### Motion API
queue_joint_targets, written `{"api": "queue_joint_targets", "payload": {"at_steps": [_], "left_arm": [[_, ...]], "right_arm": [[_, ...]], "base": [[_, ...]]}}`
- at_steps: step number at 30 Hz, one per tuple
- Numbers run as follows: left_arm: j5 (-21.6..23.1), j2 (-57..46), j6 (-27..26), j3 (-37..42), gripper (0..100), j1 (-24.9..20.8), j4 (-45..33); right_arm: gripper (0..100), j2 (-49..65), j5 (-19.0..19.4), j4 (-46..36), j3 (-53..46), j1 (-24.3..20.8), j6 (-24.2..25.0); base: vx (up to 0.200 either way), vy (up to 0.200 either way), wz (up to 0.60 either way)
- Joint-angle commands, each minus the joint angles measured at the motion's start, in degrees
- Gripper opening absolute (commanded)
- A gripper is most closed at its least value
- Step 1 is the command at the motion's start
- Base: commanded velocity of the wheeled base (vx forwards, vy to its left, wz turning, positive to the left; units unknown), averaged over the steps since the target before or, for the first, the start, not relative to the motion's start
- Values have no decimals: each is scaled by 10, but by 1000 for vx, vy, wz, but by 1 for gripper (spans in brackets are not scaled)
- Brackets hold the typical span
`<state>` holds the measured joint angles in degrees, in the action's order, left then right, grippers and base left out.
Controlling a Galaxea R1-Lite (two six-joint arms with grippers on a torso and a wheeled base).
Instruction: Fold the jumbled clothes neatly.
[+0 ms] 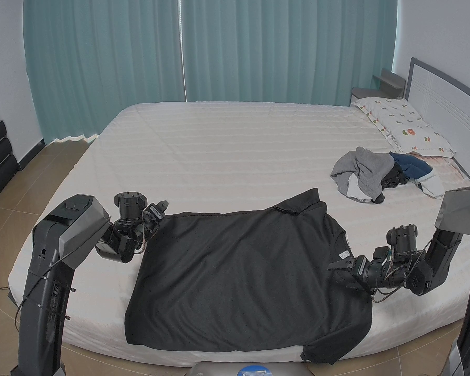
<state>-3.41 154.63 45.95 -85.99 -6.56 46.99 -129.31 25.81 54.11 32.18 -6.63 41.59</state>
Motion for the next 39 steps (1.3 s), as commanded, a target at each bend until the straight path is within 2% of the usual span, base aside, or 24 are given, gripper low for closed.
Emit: {"api": "queue_joint_targets", "payload": {"at_steps": [1, 11, 17, 28, 29, 35, 39], "left_arm": [[-7, 16, -1, -6, 100, -1, 2], [-19, 19, -1, -14, 100, 0, 4], [-20, 39, -2, -45, 100, 0, -3], [-27, 52, -11, -67, 100, 0, -34], [-27, 52, -10, -68, 0, 0, -35], [-34, 54, -10, -81, 0, 1, -30], [-78, 69, -9, -117, 0, 3, -19]], "right_arm": [[100, 0, 1, 0, 0, 0, 0], [100, -1, 0, 0, 0, 0, 0], [100, -1, 0, 0, 1, 0, 0], [100, -1, 0, 0, 1, 0, 0], [100, -1, 0, 0, 1, 0, 0], [100, -1, 0, 0, 1, 0, 0], [100, -1, 0, 0, 2, 0, 0]], "base": [[0, 0, 0], [0, 0, 0], [0, 0, 0], [0, 0, 0], [0, 0, 0], [0, 0, 0], [0, 0, 0]]}}
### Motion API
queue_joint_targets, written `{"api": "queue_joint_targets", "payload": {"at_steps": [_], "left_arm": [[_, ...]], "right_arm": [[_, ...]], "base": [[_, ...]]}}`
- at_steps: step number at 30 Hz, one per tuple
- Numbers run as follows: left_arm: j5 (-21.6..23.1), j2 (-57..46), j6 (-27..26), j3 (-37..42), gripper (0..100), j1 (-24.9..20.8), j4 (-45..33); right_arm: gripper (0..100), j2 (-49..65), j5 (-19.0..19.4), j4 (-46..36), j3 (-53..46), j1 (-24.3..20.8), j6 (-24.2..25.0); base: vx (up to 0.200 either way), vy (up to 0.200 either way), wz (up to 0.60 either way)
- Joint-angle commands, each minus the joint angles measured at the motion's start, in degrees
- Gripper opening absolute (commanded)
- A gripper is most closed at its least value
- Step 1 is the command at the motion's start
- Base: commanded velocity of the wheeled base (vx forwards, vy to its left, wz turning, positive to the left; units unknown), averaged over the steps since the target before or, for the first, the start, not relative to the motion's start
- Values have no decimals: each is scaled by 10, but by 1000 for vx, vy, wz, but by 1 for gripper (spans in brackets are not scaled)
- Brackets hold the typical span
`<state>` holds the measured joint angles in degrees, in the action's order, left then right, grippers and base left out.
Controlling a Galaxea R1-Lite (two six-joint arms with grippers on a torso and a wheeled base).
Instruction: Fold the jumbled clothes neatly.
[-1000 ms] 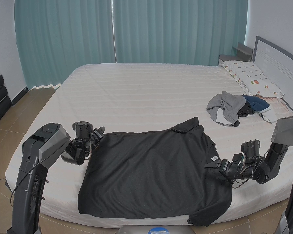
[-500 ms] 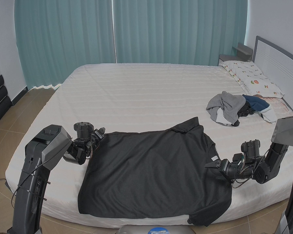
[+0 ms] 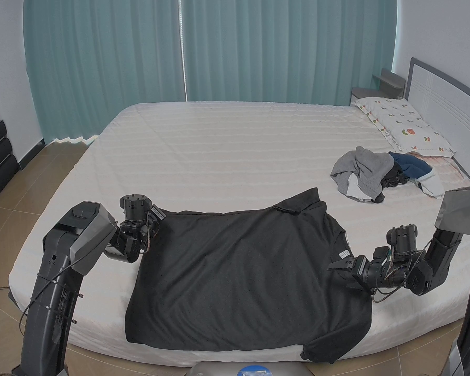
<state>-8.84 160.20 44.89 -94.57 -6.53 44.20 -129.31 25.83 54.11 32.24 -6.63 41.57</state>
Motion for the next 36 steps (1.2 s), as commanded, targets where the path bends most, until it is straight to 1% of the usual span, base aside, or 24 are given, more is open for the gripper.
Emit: {"api": "queue_joint_targets", "payload": {"at_steps": [1, 5, 13, 21, 22, 24, 31, 32, 36], "left_arm": [[-35, 20, 1, -45, 0, 4, 12], [-65, 37, 0, -83, 0, 6, 16], [-79, 57, -2, -117, 0, 8, 16], [-86, 62, -22, -119, 0, 9, 17], [-98, 67, -23, -133, 0, 10, 16], [-100, 73, -24, -141, 0, 10, 15], [-106, 68, -33, -116, 0, 9, 6], [-105, 68, -33, -115, 100, 9, 5], [-105, 63, -34, -107, 100, 8, 11]], "right_arm": [[100, -1, 0, 0, 0, 0, 0], [100, -1, 0, 0, 1, 0, 0], [100, -1, 0, 0, 0, 0, 0], [100, -1, 0, 0, 1, 0, 0], [100, -2, 0, 0, 1, 0, 0], [100, -2, 0, 0, 1, 0, 0], [100, -2, 0, 0, 1, 0, 0], [100, -2, 0, 0, 1, 0, 0], [100, -2, 0, 0, 1, 0, 1]], "base": [[0, 0, 0], [0, 0, 0], [0, 0, 0], [0, 0, 0], [0, 0, 0], [0, 0, 0], [0, 0, 0], [0, 0, 0], [0, 0, 0]]}}
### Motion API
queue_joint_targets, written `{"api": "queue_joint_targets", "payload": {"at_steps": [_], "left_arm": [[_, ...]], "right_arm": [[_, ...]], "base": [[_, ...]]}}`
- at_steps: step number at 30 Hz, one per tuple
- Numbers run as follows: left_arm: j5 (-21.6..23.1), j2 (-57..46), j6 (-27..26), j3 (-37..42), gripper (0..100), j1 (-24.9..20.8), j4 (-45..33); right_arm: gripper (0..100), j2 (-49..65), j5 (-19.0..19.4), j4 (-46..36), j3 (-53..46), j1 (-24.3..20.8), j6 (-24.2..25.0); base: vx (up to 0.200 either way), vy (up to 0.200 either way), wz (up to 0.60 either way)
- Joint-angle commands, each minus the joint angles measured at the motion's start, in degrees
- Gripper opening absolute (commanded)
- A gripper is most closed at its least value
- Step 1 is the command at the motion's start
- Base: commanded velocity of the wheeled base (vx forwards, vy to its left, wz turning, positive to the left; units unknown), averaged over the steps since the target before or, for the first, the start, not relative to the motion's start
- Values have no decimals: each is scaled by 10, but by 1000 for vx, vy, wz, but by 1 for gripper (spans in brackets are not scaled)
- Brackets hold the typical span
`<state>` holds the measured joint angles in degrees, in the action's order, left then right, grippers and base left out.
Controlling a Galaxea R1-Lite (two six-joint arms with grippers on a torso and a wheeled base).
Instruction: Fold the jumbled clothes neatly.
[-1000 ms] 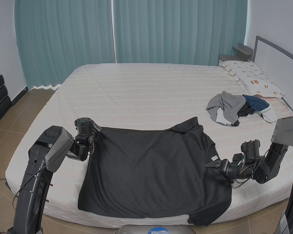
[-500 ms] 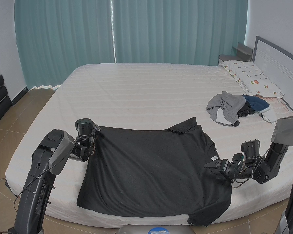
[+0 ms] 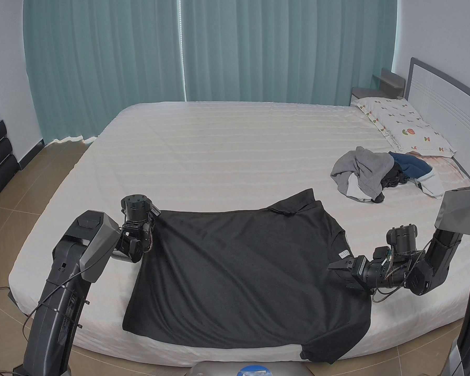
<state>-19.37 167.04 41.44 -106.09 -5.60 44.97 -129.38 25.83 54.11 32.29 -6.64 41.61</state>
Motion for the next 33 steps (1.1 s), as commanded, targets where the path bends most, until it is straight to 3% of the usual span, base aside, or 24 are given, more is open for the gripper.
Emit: {"api": "queue_joint_targets", "payload": {"at_steps": [1, 4, 9, 12, 14, 17, 20, 23, 26, 30, 33], "left_arm": [[0, -12, 0, 18, 100, 0, 5], [1, -41, 8, 59, 100, 1, 6], [24, -136, 49, 202, 100, 2, 58], [62, -203, 75, 288, 100, 6, 84], [74, -237, 98, 322, 100, 8, 93], [74, -253, 109, 333, 100, 13, 106], [74, -261, 108, 333, 100, 14, 112], [75, -272, 109, 349, 100, 15, 108], [78, -291, 108, 430, 100, 15, 119], [94, -308, 131, 545, 100, 18, 153], [113, -306, 158, 613, 100, 14, 203]], "right_arm": [[100, -1, 0, 0, 2, 0, 1], [100, -1, 0, 0, 8, 1, 5], [100, -14, -2, -1, 58, 5, 35], [100, -18, -44, -5, 105, -3, 81], [100, -18, -100, -5, 145, -23, 85], [100, -18, -153, -8, 197, -36, 83], [100, -18, -164, -24, 244, -54, 82], [100, -21, -169, -93, 313, -74, 78], [100, -53, -171, -172, 404, -96, 79], [100, -123, -226, -228, 514, -122, 66], [100, -148, -241, -284, 573, -123, 39]], "base": [[0, 0, 0], [0, 0, 0], [0, 0, 0], [0, 0, 0], [0, 0, 0], [0, 0, 0], [0, 0, 0], [0, 0, 0], [0, 0, 0], [0, 0, 0], [0, 0, 0]]}}
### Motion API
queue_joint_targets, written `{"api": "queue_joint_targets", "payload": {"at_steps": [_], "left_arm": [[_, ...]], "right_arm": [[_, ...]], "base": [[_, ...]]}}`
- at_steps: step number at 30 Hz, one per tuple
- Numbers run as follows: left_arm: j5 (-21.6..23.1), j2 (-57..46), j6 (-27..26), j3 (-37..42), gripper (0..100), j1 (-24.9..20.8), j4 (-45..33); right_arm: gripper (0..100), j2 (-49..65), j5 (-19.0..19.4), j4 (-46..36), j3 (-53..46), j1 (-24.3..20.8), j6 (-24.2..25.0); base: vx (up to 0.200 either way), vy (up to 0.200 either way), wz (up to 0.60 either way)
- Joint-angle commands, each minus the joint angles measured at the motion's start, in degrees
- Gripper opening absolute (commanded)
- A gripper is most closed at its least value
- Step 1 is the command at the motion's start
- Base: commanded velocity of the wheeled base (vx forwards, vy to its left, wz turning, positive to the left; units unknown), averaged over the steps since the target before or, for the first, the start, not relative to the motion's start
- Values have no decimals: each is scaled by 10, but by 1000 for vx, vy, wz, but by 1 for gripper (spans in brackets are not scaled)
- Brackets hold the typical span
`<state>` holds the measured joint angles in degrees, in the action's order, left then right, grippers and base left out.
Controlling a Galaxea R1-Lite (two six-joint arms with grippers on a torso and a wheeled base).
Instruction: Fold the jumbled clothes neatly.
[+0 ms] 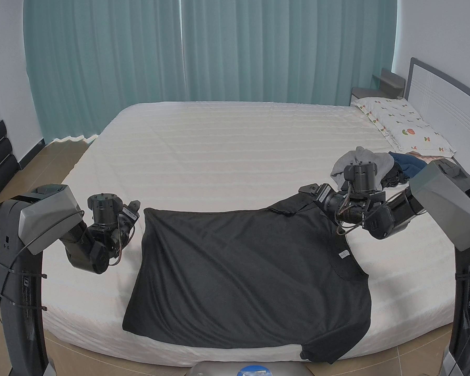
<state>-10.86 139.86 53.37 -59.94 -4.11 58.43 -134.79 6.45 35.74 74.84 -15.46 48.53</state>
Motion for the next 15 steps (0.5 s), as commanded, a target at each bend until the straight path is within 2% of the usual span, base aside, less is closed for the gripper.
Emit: {"api": "queue_joint_targets", "payload": {"at_steps": [1, 3, 7, 10, 13, 15], "left_arm": [[33, -34, 42, 164, 100, -2, 83], [58, -29, 53, 201, 100, -8, 142], [66, -22, 52, 229, 100, -18, 198], [67, -19, 51, 236, 100, -20, 201], [66, -9, 51, 237, 100, -23, 205], [66, -9, 51, 237, 100, -25, 205]], "right_arm": [[100, -97, -47, -115, 160, -34, -36], [100, -124, -49, -155, 225, -31, -41], [100, -181, -60, -168, 288, -28, -39], [100, -208, -71, -167, 314, -21, -39], [100, -264, -92, -179, 390, -10, -39], [100, -283, -101, -182, 398, -9, -38]], "base": [[0, 0, 0], [0, 0, 0], [0, 0, 0], [0, 0, 0], [0, 0, 0], [0, 0, 0]]}}
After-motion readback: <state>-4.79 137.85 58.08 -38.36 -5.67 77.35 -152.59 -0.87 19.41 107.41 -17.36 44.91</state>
